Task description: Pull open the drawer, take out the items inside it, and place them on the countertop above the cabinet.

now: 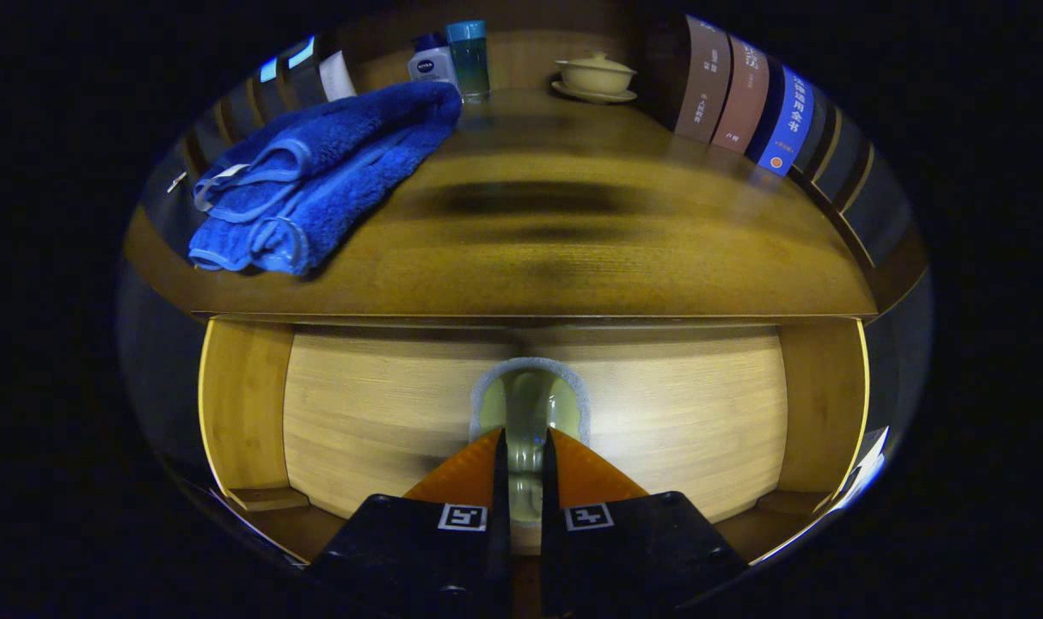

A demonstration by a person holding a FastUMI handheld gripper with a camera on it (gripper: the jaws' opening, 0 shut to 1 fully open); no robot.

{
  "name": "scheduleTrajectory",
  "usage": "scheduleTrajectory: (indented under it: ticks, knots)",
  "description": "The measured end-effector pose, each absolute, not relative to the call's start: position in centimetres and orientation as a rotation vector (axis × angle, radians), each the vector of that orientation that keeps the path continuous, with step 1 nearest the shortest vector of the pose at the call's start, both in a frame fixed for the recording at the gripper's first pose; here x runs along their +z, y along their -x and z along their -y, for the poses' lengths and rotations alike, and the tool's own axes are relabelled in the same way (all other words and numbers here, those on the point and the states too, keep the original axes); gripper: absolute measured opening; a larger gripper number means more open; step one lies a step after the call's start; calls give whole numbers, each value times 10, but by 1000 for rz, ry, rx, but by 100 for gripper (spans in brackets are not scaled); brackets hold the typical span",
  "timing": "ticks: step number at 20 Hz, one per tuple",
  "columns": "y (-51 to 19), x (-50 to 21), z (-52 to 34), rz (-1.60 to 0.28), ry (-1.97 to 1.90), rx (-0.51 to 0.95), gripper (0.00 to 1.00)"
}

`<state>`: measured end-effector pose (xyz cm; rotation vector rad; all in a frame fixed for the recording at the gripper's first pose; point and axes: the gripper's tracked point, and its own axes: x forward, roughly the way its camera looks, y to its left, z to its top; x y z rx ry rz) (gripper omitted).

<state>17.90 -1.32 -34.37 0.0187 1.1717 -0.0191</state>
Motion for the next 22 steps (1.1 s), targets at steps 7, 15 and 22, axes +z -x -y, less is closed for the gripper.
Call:
scheduleTrajectory:
  ticks: [7,15,22]
  knots:
    - [-172,-248,16,-924,-29,-6,18]
    - [-224,-150,17,-538,-60,7,18]
    - [-309,-166,32,-480,-143,-18,18]
